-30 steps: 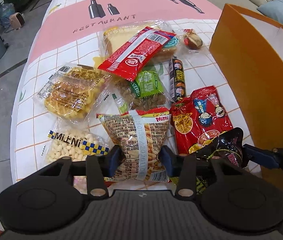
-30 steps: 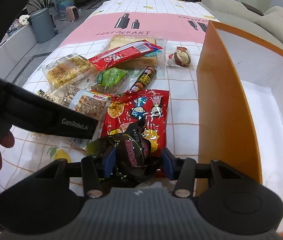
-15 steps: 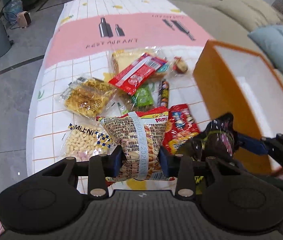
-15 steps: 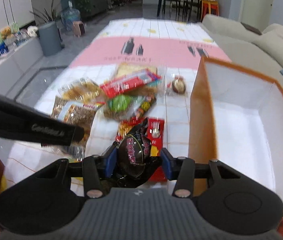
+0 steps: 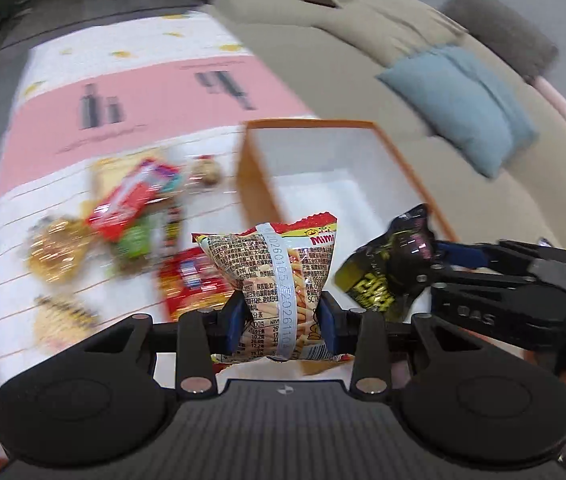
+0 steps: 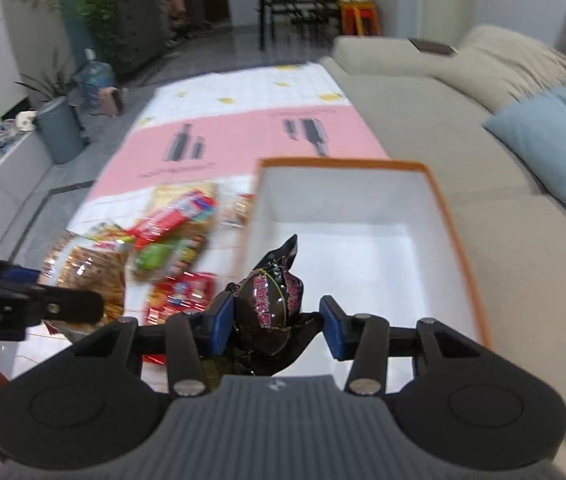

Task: Organize snacks
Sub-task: 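Carry both snacks over the orange box and release them inside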

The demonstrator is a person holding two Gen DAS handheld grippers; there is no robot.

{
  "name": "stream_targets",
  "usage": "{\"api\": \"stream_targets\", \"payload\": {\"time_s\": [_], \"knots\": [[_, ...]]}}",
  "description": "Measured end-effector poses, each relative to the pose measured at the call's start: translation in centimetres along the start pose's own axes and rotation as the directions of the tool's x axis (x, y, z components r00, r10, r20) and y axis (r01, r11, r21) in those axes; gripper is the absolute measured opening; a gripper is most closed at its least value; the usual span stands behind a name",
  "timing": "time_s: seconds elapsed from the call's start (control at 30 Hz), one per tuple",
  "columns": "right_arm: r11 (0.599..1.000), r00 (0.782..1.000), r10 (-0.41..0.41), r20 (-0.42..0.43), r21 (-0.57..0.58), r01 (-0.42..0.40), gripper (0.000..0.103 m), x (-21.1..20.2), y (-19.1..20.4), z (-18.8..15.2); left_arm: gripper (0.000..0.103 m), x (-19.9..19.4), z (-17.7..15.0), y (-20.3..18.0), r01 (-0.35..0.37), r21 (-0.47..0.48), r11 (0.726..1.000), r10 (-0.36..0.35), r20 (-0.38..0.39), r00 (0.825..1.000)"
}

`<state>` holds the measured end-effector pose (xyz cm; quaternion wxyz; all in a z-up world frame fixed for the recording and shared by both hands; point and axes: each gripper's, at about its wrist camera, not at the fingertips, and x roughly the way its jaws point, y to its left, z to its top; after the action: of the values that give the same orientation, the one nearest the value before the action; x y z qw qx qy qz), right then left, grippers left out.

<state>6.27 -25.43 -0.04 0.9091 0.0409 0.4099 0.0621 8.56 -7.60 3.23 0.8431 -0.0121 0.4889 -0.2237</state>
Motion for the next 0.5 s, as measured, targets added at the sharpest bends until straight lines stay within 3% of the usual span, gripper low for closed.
{"api": "stream_targets", "payload": {"time_s": [0.2, 0.33, 0.5], "knots": [[0.999, 0.995, -0.012, -0.099, 0.032, 0.015, 0.046, 0.3, -5.9, 0.4, 0.043, 3.6, 3.0, -5.2, 0.067, 0.104, 0.992, -0.058, -0.092, 0.994], [0.999, 0.988, -0.003, -0.154, 0.033, 0.008, 0.046, 1.8, -8.2, 0.3, 0.043, 6.8, 4.1, -7.3, 0.056, 0.152, 0.987, -0.031, -0.164, 0.986], [1.000, 0.980, 0.014, -0.201, 0.014, -0.011, 0.046, 3.9, -9.3, -0.2, 0.043, 10.5, 4.3, -8.2, 0.052, 0.166, 0.985, -0.002, -0.287, 0.958]]}}
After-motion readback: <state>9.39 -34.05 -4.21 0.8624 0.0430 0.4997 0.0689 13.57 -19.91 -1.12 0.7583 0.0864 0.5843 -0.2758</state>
